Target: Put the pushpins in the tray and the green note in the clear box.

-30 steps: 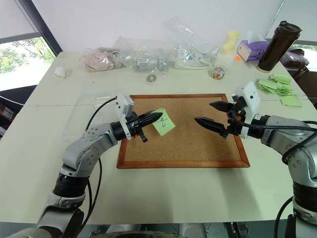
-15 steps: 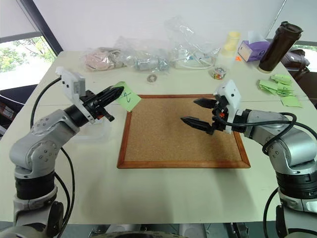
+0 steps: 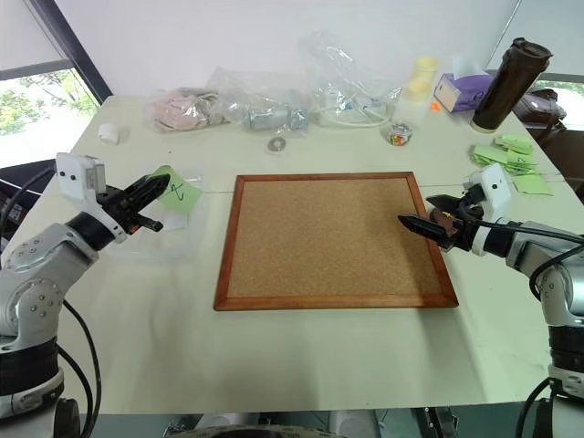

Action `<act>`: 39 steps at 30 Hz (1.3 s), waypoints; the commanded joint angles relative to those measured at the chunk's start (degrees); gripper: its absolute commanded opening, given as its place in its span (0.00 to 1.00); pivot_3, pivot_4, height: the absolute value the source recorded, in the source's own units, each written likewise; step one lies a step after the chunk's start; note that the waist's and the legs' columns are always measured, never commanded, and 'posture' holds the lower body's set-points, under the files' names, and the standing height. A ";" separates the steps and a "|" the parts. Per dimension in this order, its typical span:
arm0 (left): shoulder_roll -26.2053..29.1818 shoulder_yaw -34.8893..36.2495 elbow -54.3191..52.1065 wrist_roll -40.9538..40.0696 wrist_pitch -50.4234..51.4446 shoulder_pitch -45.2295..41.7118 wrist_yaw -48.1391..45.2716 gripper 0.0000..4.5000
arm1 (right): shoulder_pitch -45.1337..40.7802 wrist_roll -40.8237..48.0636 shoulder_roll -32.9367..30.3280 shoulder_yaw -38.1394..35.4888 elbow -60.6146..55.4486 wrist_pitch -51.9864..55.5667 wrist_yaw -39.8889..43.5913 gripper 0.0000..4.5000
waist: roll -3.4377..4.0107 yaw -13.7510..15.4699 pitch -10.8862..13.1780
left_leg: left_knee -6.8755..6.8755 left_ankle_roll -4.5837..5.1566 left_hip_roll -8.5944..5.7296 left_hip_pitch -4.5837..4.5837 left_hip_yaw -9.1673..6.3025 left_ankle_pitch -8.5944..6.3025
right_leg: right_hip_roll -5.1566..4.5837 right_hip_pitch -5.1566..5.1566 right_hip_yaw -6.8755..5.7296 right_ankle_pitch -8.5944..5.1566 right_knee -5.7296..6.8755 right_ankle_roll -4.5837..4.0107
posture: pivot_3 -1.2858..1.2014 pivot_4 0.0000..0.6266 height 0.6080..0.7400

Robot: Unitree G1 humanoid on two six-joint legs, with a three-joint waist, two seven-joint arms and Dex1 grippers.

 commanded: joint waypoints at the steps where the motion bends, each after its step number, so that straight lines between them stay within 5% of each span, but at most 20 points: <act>1: -0.21 -1.80 3.67 4.73 -5.58 -0.23 0.20 0.00 | -3.38 3.89 1.62 1.75 -7.63 2.86 -0.15 0.99 | 0.01 -0.09 0.00 | -0.02 0.00 0.02 0.01 0.00 0.00 | 0.01 0.00 0.00 0.00 0.00 0.00 | 0.52 0.24 0.93; 12: -1.80 -5.69 14.77 14.66 -15.34 -1.72 1.93 0.00 | -10.49 6.92 6.32 11.36 -16.75 7.52 -0.15 0.99 | -0.03 0.33 0.00 | 0.04 0.00 -0.07 -0.06 -0.04 0.00 | -0.05 -0.01 -0.04 0.00 -0.02 0.00 | 0.52 0.24 0.93; 21: -0.36 -3.26 11.95 12.00 -13.67 0.48 -1.10 0.99 | -9.73 5.22 5.55 12.17 -15.73 6.34 0.24 1.00 | -0.03 0.12 0.00 | -0.03 0.00 -0.03 -0.07 -0.03 0.00 | -0.05 -0.10 -0.03 0.00 0.02 0.00 | 0.52 0.24 0.93; 28: 1.51 -3.11 2.21 1.03 -5.50 -1.26 -7.01 0.99 | -7.36 3.96 3.56 9.56 -14.78 5.95 0.11 1.00 | -0.03 0.28 0.00 | 0.03 0.00 -0.06 -0.10 -0.03 0.00 | -0.07 -0.09 -0.03 0.00 0.01 0.00 | 0.52 0.24 0.93; 39: 5.39 -18.71 -6.54 -4.32 0.52 -2.95 -21.20 0.99 | 1.99 4.03 -4.47 0.24 -15.89 6.08 2.10 1.00 | 0.00 0.13 0.01 | -0.06 0.00 -0.01 -0.06 -0.01 -0.01 | -0.03 -0.08 -0.01 0.00 0.00 0.00 | 0.52 0.24 0.93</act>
